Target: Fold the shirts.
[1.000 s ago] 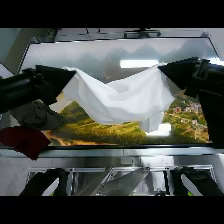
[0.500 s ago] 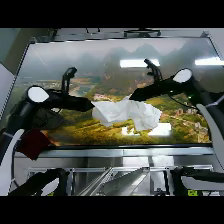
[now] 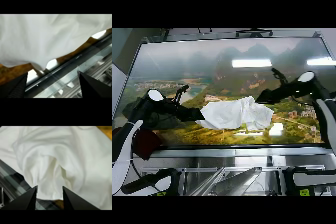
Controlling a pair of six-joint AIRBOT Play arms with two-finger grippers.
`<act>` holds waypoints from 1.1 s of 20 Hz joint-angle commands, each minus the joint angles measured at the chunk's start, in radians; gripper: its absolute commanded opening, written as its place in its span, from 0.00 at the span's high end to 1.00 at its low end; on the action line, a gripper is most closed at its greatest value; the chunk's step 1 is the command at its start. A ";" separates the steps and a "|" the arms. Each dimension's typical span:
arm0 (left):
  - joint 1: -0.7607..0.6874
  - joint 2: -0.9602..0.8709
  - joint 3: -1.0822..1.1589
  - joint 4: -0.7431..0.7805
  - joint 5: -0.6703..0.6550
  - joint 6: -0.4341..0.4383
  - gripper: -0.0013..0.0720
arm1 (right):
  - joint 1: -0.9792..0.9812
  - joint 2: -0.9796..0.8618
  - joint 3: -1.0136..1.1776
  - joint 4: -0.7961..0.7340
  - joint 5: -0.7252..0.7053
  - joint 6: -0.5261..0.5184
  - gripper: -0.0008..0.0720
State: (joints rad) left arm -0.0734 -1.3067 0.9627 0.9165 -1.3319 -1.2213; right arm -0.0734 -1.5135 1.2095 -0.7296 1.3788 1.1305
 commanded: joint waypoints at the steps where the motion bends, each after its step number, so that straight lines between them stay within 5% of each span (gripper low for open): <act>1: 0.016 0.064 -0.113 0.018 0.024 0.010 0.00 | -0.140 0.152 -0.154 -0.118 0.029 0.002 0.48; 2: 0.016 0.084 -0.157 0.035 0.060 0.009 0.00 | -0.163 0.198 -0.231 -0.127 -0.007 -0.001 0.45; 4: 0.014 0.111 -0.233 0.031 0.143 0.010 0.00 | -0.180 0.263 -0.389 -0.124 -0.095 0.000 0.10; 9: -0.043 0.096 -0.275 -0.109 0.390 0.051 0.01 | -0.146 0.221 -0.533 -0.111 -0.267 -0.001 0.11; 13: -0.124 -0.019 -0.151 -0.124 0.428 0.077 0.01 | -0.084 0.136 -0.532 -0.002 -0.348 -0.070 0.11; 14: -0.134 -0.055 -0.114 -0.124 0.414 0.077 0.01 | -0.068 0.124 -0.532 0.026 -0.357 -0.085 0.18; 15: -0.140 -0.088 -0.080 -0.122 0.384 0.077 0.06 | -0.054 0.117 -0.532 0.050 -0.359 -0.107 0.51; 16: -0.143 -0.116 -0.053 -0.122 0.351 0.077 0.25 | -0.045 0.117 -0.532 0.077 -0.358 -0.142 0.80; 17: -0.142 -0.142 -0.030 -0.123 0.319 0.077 0.56 | -0.043 0.118 -0.532 0.108 -0.354 -0.182 0.96; 18: -0.142 -0.158 -0.012 -0.123 0.291 0.085 0.99 | -0.044 0.121 -0.532 0.134 -0.347 -0.207 0.96; 22: -0.136 -0.093 0.067 -0.133 0.226 0.110 0.98 | -0.070 0.211 -0.480 0.151 -0.225 -0.226 0.96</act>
State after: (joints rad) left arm -0.2115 -1.4292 0.9707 0.7956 -1.0523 -1.1267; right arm -0.1326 -1.3533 0.6983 -0.6170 1.0744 0.9405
